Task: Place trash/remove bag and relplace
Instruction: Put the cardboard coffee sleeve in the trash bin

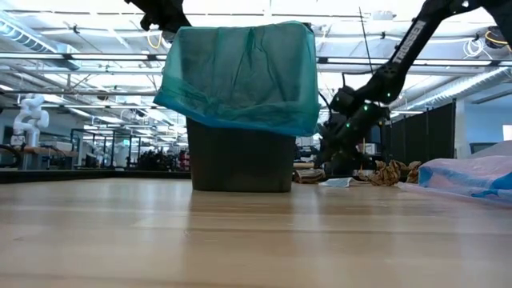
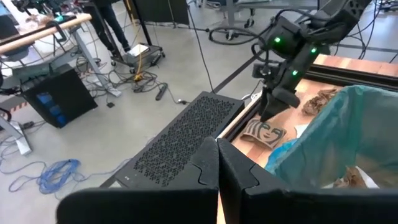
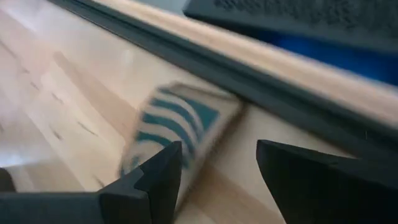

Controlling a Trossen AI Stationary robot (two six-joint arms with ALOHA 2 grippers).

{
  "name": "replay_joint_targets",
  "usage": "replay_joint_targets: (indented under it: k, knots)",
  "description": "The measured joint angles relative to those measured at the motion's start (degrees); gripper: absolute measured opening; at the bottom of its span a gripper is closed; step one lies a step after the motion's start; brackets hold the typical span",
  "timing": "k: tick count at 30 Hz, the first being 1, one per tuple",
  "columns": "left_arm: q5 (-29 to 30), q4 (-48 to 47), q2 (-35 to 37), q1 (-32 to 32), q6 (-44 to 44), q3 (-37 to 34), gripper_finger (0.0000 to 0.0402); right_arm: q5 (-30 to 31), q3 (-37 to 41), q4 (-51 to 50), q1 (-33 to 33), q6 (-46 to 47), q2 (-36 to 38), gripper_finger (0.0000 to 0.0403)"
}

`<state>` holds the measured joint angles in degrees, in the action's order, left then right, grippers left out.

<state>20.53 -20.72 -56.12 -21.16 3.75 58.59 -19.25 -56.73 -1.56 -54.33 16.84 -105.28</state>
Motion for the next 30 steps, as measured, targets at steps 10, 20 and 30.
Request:
replay_joint_targets:
  k: [10,20,30]
  knots:
    - [0.0,-1.3,0.0,0.2,-0.1,0.0,0.0,-0.7,-0.2,6.6,1.2,3.1,-2.9,0.0172]
    - [-0.4,-1.6,0.0,0.2,-0.2,0.0,0.0,-2.8,-1.5,8.1,3.5,4.1,-2.8,0.0022]
    - [-0.4,-3.1,0.0,0.2,-0.4,0.0,0.0,-3.7,-2.7,1.4,3.5,5.0,-2.6,0.0128]
